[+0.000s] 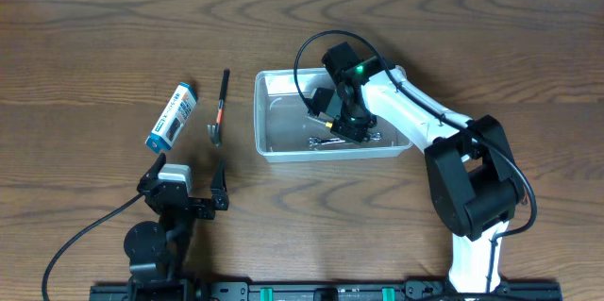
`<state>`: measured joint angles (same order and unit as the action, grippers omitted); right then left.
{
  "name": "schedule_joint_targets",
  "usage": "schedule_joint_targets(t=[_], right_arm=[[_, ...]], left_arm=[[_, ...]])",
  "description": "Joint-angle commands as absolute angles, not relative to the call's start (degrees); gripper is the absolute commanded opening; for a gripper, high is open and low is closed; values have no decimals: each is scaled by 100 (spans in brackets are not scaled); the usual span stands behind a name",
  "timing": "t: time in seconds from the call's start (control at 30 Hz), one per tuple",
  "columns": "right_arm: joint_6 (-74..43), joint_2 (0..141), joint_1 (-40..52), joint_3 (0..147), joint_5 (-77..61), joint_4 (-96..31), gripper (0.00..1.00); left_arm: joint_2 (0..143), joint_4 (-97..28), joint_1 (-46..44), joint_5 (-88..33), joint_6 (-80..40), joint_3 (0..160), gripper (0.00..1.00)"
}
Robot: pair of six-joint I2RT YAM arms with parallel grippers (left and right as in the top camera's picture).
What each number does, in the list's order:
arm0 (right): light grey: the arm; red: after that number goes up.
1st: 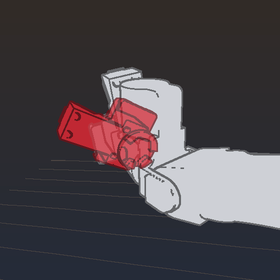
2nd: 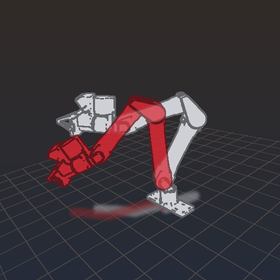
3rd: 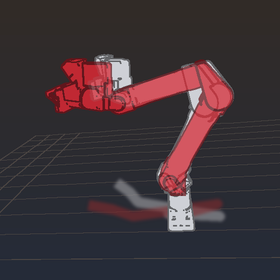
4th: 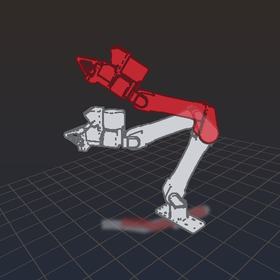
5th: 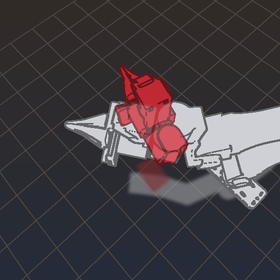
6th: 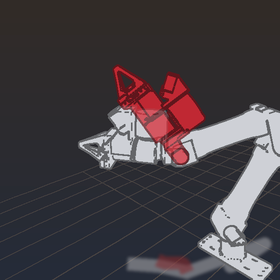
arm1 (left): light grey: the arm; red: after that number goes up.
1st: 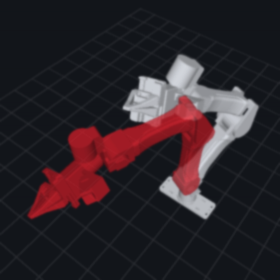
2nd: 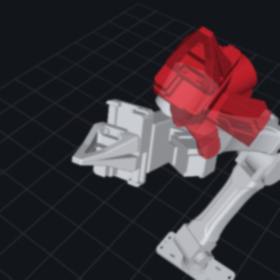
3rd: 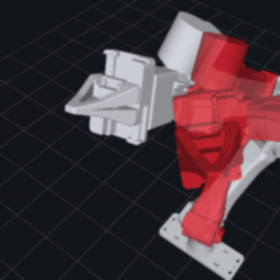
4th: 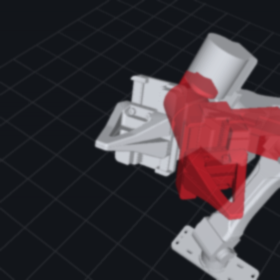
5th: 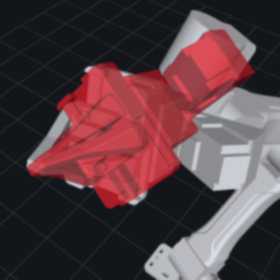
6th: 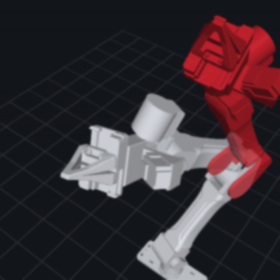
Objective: Pack container
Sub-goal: 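Carry the yellow-handled screwdriver into the container and release it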
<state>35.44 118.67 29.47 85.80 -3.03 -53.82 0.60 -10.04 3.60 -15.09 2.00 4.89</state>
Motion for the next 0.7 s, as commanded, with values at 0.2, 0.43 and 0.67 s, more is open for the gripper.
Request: schedule_joint_targets(t=[0.2,0.43,0.67], right_arm=[[3562,11841,2928,8595,-320,-5336,58],[3114,11839,2928,9483,-298,-5990,59],[1616,11839,2812,11476,1074,-7306,61]], left_arm=[[23,-1039,379,-1586,298,416,98],[23,-1039,379,-1586,298,416,98],[23,-1039,379,-1586,298,416,98]])
